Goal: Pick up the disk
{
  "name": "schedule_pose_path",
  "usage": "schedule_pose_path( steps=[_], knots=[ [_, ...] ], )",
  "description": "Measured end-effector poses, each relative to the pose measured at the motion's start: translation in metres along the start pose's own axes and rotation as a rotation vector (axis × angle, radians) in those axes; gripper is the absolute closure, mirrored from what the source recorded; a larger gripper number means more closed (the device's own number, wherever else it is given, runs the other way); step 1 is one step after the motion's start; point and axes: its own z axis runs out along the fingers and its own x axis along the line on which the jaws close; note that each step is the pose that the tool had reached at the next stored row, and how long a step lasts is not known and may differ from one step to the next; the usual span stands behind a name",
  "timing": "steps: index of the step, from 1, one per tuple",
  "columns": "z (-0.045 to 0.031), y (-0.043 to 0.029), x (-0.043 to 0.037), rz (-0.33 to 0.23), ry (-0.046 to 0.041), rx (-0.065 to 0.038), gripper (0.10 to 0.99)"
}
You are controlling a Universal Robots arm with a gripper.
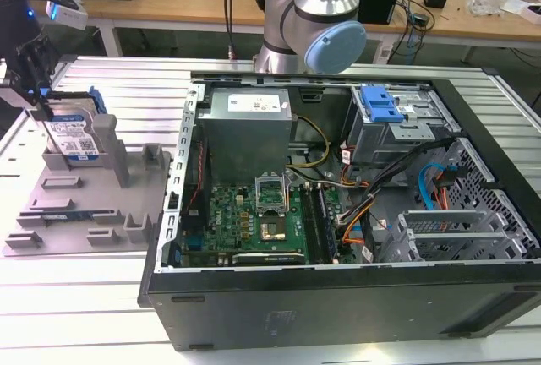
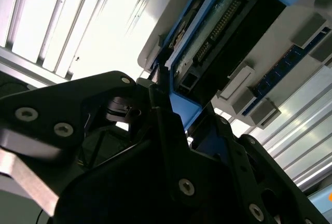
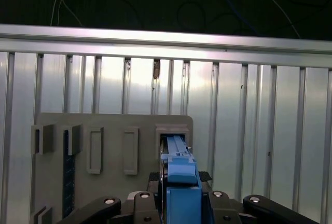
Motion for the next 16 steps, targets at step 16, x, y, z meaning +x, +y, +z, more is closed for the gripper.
schedule_pose_path(
  steps=[16],
  knots=[
    [-0.026,0.0016,0.0039,0.0,-0.0101,0.004,0.718]
  ],
)
